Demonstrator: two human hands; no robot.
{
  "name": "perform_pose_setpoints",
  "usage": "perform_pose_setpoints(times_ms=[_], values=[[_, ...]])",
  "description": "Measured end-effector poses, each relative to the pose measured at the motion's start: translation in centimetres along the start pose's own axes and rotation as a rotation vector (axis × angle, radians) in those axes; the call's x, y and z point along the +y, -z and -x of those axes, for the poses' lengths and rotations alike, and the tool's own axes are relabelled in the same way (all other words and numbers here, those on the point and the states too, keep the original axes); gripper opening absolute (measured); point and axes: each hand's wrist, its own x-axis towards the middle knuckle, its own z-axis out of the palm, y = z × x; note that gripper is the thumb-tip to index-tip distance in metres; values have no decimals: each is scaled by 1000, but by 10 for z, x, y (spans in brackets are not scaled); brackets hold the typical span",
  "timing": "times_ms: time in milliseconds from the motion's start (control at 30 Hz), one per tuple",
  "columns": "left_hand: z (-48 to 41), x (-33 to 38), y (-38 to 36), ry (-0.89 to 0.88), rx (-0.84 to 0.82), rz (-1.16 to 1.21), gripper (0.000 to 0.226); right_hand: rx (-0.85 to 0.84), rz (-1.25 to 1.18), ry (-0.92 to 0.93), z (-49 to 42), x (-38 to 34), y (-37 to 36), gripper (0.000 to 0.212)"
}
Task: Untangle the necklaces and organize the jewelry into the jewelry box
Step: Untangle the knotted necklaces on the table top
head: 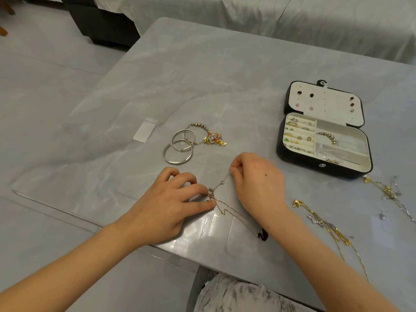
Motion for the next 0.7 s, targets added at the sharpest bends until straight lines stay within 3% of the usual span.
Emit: perform_pose_setpoints(times_ms=[200, 467, 700], values=[[2, -3, -4, -61, 0, -69, 39, 99, -19, -29, -11, 5, -12, 15], [1, -2, -3, -67, -31, -69, 47, 354, 15, -74, -13, 14, -21, 7], [4, 0, 0, -26, -67, -28, 51, 478, 72, -130, -17, 24, -15, 10]])
